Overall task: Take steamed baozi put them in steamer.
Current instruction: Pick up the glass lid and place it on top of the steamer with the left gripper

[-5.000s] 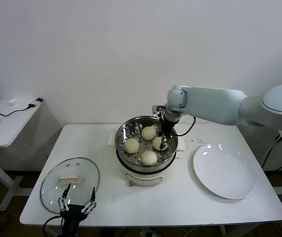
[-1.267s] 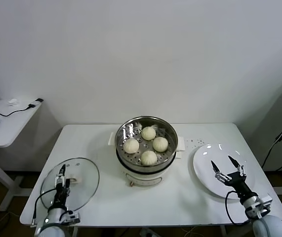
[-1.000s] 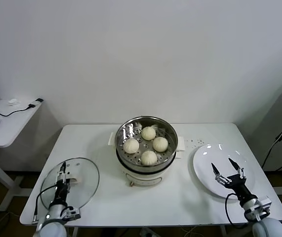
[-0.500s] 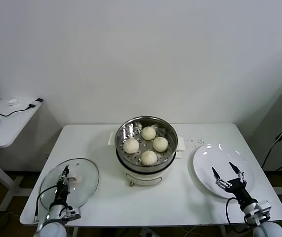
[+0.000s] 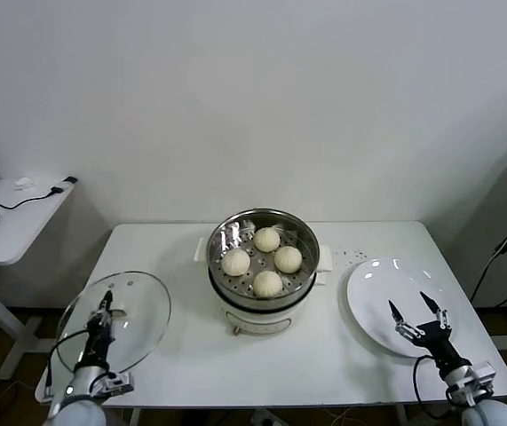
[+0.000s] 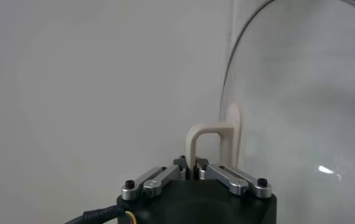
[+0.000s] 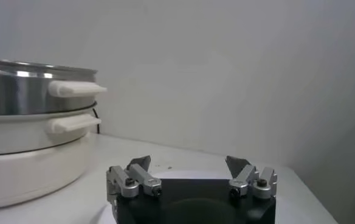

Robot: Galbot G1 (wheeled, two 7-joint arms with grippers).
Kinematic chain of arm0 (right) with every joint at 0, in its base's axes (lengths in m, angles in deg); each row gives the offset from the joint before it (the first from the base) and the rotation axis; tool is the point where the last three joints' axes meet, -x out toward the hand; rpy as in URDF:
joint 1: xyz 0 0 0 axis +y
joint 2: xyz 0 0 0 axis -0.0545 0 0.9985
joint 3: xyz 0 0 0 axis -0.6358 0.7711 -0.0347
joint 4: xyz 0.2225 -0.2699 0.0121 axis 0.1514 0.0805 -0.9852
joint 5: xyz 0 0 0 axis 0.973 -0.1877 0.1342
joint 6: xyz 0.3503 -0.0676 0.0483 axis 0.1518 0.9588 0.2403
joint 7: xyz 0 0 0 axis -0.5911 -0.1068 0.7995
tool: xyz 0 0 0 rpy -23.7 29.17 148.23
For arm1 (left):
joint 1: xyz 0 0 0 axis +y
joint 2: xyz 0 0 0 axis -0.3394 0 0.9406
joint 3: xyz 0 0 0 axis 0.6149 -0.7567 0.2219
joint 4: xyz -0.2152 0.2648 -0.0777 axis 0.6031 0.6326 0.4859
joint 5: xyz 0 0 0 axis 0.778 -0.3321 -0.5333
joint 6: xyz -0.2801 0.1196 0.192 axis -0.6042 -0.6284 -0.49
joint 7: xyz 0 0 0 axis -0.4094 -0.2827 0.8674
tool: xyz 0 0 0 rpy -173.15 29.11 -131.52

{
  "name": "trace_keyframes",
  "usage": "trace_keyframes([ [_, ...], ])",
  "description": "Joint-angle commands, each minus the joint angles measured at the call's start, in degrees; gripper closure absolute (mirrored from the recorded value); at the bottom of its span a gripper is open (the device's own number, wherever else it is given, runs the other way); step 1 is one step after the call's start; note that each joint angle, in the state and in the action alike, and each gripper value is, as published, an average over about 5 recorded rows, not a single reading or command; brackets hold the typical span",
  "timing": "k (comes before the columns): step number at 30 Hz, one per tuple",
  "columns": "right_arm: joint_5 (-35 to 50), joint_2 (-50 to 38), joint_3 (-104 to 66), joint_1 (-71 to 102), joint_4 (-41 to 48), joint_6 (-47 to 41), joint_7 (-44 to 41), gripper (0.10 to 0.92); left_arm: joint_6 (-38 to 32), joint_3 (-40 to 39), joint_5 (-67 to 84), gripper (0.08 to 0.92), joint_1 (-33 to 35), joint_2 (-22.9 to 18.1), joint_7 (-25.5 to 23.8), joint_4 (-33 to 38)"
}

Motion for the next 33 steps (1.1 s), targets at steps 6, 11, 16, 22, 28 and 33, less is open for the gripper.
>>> trace_keyframes([
  [6, -0.4, -0.6, 0.7, -3.1, 2.6, 0.2, 0.3, 0.203, 18.2, -6.3, 4.4, 0.849, 10.1, 13.4, -6.1, 31.1],
  [11, -1.9, -1.1, 2.2, -5.2, 3.8, 0.1, 0.9, 0.203, 28.6, -16.3, 2.0, 0.849, 4.1, 18.5, -11.3, 32.5],
  [16, -3.1, -1.0, 3.2, -7.1, 5.0, 0.0, 1.7, 0.203, 37.5, -30.2, -2.9, 0.849, -7.9, 19.2, -21.6, 32.4],
  [22, -4.1, -1.0, 3.5, -7.9, 5.9, 0.2, 2.1, 0.203, 42.0, -42.4, -9.8, 0.849, -20.5, 13.0, -33.3, 29.4],
  [28, -4.1, -1.0, 2.2, -7.6, 6.9, 0.9, 2.0, 0.203, 43.5, -48.9, -14.0, 0.849, -25.3, 5.4, -34.4, 23.0],
  [33, -4.0, -1.0, 1.7, -7.1, 7.0, 1.1, 1.9, 0.203, 43.9, -50.7, -15.5, 0.849, -26.8, 0.2, -32.8, 17.9],
])
